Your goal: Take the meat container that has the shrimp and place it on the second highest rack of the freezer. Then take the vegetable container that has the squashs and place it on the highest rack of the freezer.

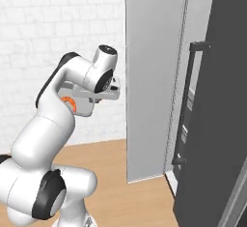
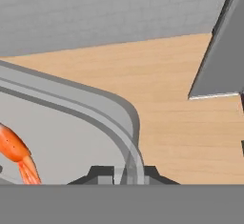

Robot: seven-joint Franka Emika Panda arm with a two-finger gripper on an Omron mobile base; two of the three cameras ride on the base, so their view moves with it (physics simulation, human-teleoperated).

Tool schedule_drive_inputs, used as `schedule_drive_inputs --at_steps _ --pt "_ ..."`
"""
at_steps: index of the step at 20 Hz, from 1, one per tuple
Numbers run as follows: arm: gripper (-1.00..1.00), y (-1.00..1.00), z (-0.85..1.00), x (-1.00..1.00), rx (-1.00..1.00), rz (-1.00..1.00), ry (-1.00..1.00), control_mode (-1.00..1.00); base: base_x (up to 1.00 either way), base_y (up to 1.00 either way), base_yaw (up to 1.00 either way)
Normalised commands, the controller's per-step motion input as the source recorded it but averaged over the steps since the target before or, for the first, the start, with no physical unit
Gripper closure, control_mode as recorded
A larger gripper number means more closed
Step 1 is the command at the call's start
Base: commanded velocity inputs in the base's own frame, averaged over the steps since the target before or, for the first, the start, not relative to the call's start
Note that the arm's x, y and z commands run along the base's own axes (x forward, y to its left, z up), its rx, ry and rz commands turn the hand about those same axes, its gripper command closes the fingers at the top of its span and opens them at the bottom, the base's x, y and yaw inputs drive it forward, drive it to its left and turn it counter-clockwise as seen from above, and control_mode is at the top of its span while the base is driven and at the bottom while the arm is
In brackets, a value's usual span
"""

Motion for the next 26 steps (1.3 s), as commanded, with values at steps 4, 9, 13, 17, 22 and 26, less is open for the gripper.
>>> schedule_drive_inputs --at_steps 4,9,13,17,22,26 --pt "1.0 0.0 0.0 0.0 0.0 0.0 0.0 1.0 0.73 0.58 -0.48" --pt "1.0 0.0 0.0 0.0 0.0 0.0 0.0 1.0 0.47 0.52 -0.53" --pt "1.0 0.0 0.0 0.0 0.0 0.0 0.0 1.0 0.02 0.5 -0.53" --pt "1.0 0.0 0.0 0.0 0.0 0.0 0.0 1.0 0.0 0.42 -0.54" --pt "1.0 0.0 0.0 0.0 0.0 0.0 0.0 1.0 0.06 0.38 -0.54" --pt "1.0 0.0 0.0 0.0 0.0 0.0 0.0 1.0 0.14 0.38 -0.52"
